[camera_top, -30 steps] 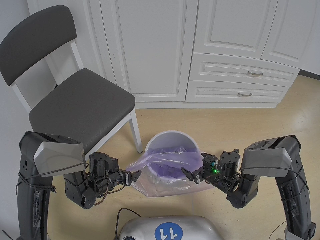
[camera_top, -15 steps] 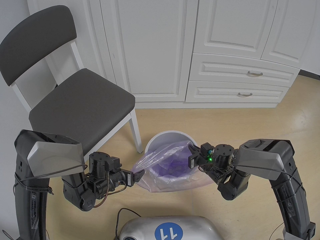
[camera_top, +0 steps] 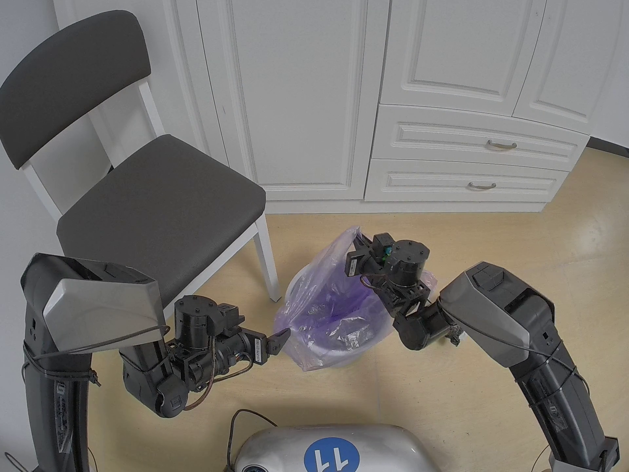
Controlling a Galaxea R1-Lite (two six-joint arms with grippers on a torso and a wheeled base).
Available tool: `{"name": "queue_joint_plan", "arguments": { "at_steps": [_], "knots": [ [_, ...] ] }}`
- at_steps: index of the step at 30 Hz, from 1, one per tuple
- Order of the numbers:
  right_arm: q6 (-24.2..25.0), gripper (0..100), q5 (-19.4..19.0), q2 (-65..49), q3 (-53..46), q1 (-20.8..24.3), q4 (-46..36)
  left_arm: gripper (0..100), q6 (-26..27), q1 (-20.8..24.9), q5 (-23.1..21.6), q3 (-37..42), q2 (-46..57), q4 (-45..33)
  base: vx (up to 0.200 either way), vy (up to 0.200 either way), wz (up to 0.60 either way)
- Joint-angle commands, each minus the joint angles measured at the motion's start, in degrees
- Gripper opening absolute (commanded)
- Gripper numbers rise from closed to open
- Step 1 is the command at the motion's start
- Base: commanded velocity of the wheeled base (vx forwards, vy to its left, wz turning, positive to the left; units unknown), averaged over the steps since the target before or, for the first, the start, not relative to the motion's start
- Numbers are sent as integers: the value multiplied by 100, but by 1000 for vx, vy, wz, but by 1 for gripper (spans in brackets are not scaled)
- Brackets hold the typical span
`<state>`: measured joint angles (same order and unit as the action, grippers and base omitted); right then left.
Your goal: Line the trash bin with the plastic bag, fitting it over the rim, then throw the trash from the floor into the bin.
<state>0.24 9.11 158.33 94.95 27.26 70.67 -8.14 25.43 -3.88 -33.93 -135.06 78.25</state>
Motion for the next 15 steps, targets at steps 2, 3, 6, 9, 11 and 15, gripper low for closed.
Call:
{"name": "queue_joint_plan", "arguments": {
  "at_steps": [2, 3, 6, 9, 11, 15],
  "knots": [
    [564, 0, 320, 980, 1964, 52, -1855, 100, -12, 94, 1, 26, 50, 129, 0, 0, 0],
    [564, 0, 320, 980, 1964, 52, -1855, 100, -12, 94, 1, 26, 50, 129, 0, 0, 0],
    [723, 0, 329, 796, 1964, 113, -1890, 100, -12, 120, 10, 44, 50, 261, 0, 0, 0],
    [731, 0, 364, 629, 1964, 95, -1890, 100, -3, 129, 10, 114, 50, 428, 0, 0, 0],
    [749, 100, 390, 541, 1964, 104, -1873, 100, -3, 138, 1, 149, 76, 454, 0, 0, 0],
    [740, 100, 443, 444, 1964, 183, -1626, 100, -3, 190, 1, 246, 120, 533, 0, 0, 0]
  ]
}}
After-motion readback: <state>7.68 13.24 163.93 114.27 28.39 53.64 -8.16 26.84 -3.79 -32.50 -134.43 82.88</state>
